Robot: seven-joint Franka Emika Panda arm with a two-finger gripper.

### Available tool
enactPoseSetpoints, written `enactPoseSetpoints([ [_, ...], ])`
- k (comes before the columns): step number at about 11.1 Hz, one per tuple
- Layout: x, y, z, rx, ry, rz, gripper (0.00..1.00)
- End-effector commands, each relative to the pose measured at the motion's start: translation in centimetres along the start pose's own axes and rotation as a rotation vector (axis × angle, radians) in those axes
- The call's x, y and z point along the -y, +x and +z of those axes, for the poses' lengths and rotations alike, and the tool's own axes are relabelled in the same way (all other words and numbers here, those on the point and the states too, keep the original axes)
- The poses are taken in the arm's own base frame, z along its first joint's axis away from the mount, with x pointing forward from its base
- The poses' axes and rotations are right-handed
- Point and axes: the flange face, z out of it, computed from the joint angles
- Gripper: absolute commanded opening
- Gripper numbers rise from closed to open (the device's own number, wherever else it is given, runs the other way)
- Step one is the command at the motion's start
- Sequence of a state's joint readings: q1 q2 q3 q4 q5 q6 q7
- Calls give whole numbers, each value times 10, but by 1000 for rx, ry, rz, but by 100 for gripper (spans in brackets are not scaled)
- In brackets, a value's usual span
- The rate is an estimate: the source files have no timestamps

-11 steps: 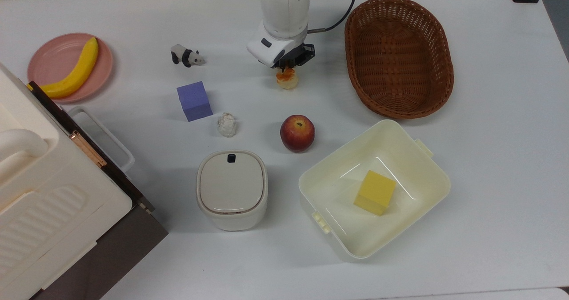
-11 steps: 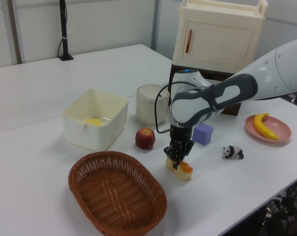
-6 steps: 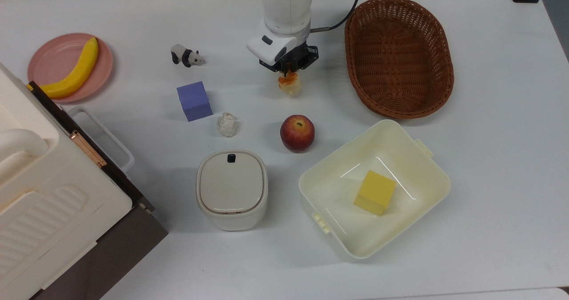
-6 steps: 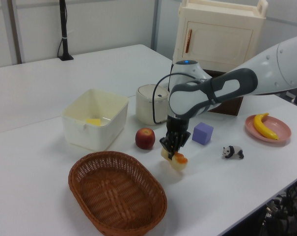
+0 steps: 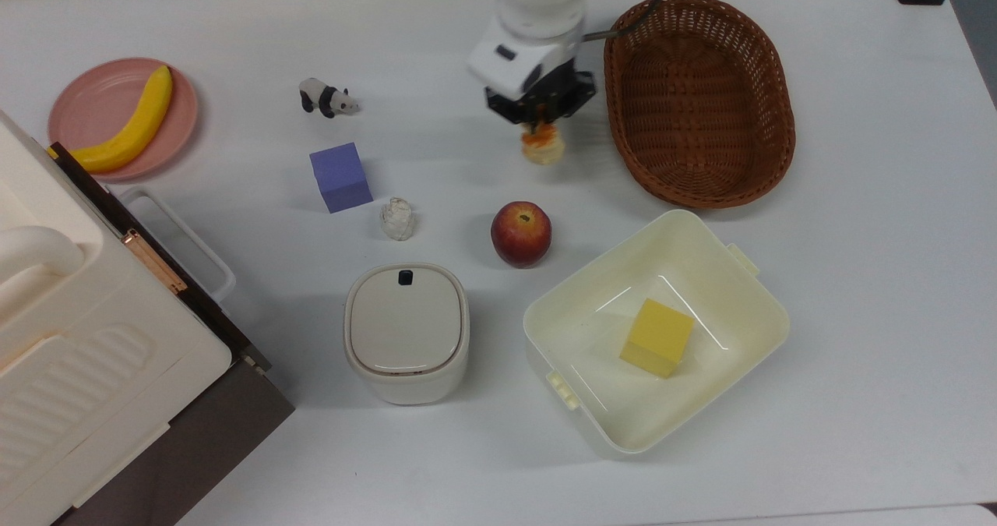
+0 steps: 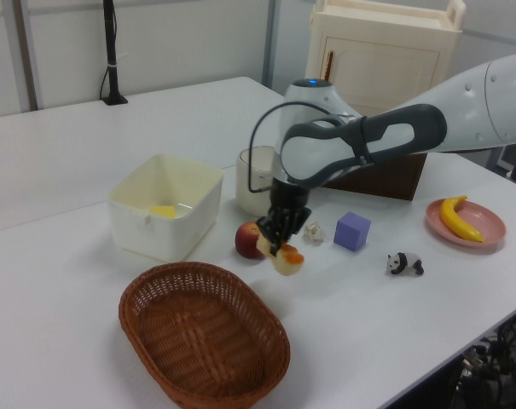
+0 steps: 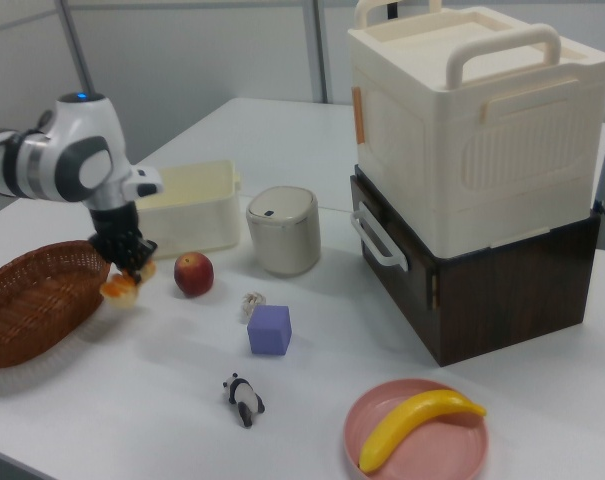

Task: Put the bread in the basket
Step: 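Lift the bread roll and carry it over the wicker basket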

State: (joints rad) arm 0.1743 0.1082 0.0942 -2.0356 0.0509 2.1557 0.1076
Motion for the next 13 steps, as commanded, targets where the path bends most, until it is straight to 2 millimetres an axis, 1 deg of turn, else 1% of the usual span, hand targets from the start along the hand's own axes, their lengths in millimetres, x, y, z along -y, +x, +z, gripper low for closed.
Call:
enactPoseSetpoints([
  [1, 73, -4, -32, 4, 14, -25, 1],
  [2, 100, -11, -31, 6, 18, -54, 1],
  [3, 121, -15, -30, 3, 23, -67, 1],
  [4, 148, -18, -37, -4, 33, -80, 1],
  [5, 170, -23, -37, -4, 41, -97, 1],
  [6, 184, -28, -29, 11, 40, -110, 3],
  [7, 196, -29, -18, 26, 37, -132, 8],
  [8, 207, -25, -6, 43, 39, -149, 18],
  [9, 209, -25, 0, 52, 37, -155, 63],
  [10, 209, -25, 1, 49, 25, -165, 100],
  [13, 208, -25, -3, 44, 13, -155, 100],
])
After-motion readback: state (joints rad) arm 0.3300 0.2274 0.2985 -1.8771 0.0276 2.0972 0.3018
